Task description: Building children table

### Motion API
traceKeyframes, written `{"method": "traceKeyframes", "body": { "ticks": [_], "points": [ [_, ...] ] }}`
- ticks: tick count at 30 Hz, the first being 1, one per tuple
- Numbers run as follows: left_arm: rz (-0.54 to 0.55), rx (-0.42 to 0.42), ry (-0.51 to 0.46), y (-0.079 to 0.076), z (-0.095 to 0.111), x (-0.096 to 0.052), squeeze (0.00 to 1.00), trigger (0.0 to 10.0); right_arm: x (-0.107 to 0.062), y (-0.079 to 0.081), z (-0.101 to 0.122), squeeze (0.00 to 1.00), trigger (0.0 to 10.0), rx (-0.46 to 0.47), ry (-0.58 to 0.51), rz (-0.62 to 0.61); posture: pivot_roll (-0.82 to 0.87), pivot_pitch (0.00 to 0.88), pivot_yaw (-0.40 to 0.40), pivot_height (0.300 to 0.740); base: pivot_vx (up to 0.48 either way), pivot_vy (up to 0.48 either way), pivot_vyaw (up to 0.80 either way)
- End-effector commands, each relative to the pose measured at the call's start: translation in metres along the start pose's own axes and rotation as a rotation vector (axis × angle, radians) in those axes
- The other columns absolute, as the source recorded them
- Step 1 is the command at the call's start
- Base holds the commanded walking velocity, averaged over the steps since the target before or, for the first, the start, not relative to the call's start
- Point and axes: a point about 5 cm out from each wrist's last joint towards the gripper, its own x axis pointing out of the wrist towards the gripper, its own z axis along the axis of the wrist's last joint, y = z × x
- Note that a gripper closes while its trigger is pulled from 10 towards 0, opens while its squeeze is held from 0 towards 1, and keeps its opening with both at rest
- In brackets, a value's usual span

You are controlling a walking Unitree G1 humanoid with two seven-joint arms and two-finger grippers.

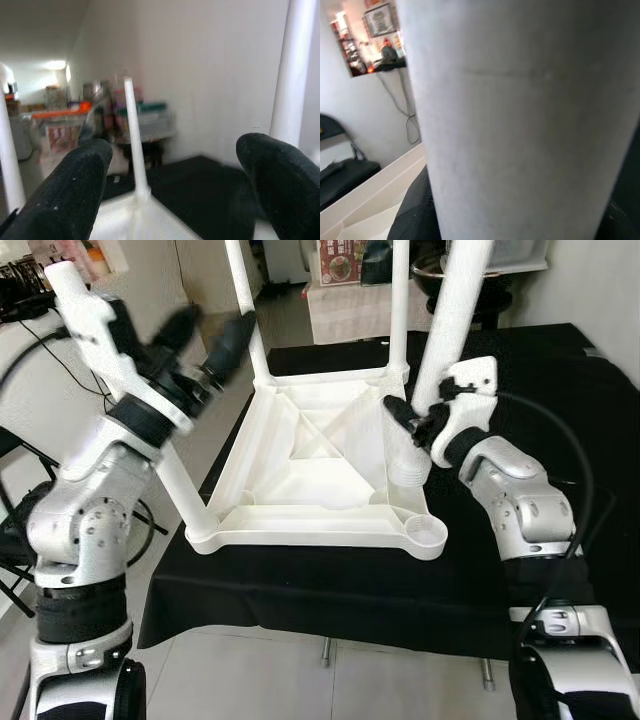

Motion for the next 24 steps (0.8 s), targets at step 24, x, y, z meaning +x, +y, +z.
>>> {"method": "traceKeyframes", "body": {
  "ticks": [24],
  "points": [
    [-0.047, -0.152, 0.584, -0.122, -0.065, -0.146, 0.0, 10.0, -0.001, 0.031, 0.067, 0.0, 10.0, 0.051, -0.211, 0.933, 0.01, 0.416, 0.116, 0.74, 0.0, 0.0, 0.0]
  ]
}}
